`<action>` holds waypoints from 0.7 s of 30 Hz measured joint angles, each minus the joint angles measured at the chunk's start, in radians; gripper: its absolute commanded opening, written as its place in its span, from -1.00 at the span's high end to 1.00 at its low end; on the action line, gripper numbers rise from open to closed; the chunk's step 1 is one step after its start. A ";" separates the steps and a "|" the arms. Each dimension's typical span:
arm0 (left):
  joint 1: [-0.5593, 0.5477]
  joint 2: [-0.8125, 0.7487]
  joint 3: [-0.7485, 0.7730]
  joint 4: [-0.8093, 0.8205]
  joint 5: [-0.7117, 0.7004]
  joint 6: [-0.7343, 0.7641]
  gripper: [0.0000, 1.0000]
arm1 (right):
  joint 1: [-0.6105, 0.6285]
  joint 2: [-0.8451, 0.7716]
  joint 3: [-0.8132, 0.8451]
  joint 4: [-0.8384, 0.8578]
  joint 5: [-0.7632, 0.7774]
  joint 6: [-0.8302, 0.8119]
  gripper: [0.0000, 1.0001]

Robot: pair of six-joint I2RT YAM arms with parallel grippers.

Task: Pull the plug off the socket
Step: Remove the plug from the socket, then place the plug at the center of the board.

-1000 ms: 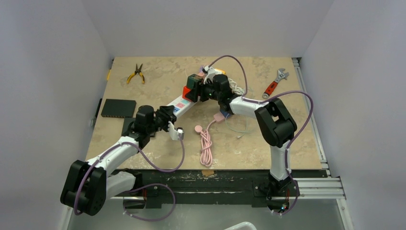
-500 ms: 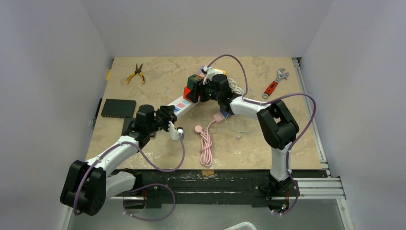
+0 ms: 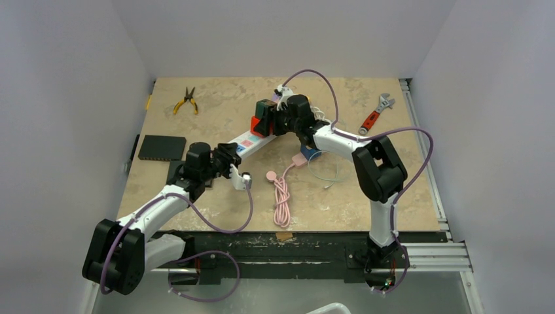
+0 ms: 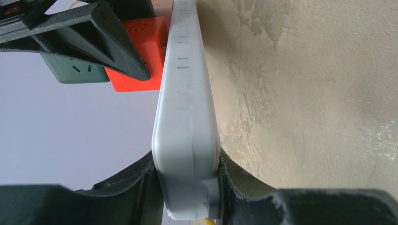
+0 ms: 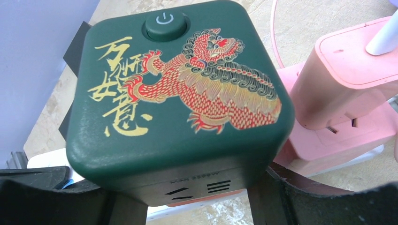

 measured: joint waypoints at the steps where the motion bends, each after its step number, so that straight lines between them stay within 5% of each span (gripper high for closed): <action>1: 0.000 0.000 0.000 -0.001 -0.003 0.000 1.00 | -0.001 0.001 0.001 0.000 -0.002 0.003 1.00; 9: 0.000 0.000 0.000 -0.002 -0.003 0.003 1.00 | 0.000 -0.031 -0.054 0.047 0.031 -0.003 1.00; 21: 0.000 -0.005 -0.002 -0.020 -0.012 0.026 1.00 | -0.057 -0.278 -0.073 0.199 0.314 -0.138 1.00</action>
